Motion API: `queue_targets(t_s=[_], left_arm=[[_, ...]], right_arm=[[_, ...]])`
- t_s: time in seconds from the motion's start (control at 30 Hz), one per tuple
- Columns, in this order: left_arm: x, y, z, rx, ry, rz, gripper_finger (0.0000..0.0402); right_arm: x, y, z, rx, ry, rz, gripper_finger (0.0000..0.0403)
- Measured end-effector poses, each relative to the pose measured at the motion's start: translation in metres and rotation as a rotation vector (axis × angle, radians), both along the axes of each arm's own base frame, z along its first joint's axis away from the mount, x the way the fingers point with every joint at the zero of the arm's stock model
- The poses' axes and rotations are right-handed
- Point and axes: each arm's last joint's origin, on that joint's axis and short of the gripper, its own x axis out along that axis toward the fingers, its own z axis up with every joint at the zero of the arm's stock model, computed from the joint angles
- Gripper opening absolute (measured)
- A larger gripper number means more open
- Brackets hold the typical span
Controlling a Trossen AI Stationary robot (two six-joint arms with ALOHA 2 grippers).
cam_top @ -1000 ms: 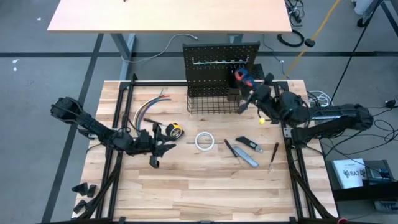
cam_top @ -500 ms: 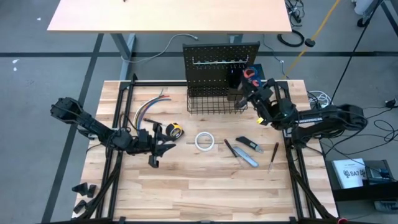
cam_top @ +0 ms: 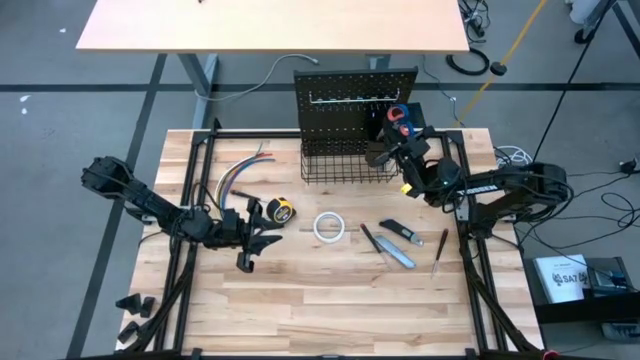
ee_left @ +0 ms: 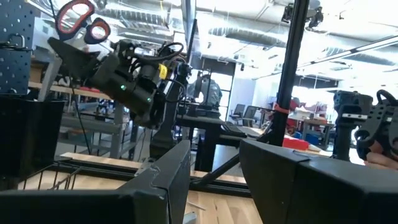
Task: Hang tools onto peg board
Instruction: Put the blue scissors into the black bin on the peg board
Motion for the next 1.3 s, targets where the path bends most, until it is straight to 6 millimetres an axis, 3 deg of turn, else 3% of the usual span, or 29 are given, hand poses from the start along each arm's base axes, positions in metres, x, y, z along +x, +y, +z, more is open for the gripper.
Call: queue_targets(t_s=[0.4,0.67,1.07,1.3], left_arm=[[0.0,0.0,0.0,0.002,0.004,-0.001,0.0143],[0.0,0.0,0.0,0.003,0.004,-0.001,0.0143],[0.0,0.0,-0.001,0.004,0.005,-0.005,0.0143],[0.001,0.0,-0.002,0.009,0.016,-0.005,0.0143]], right_arm=[[0.01,-0.006,-0.013,0.021,0.1,-0.043,0.0007],[0.013,-0.007,-0.018,0.034,0.161,-0.043,0.0029],[0.012,-0.008,-0.019,0.087,0.145,-0.087,0.0126],[0.005,-0.008,-0.016,0.169,0.233,-0.126,0.018]])
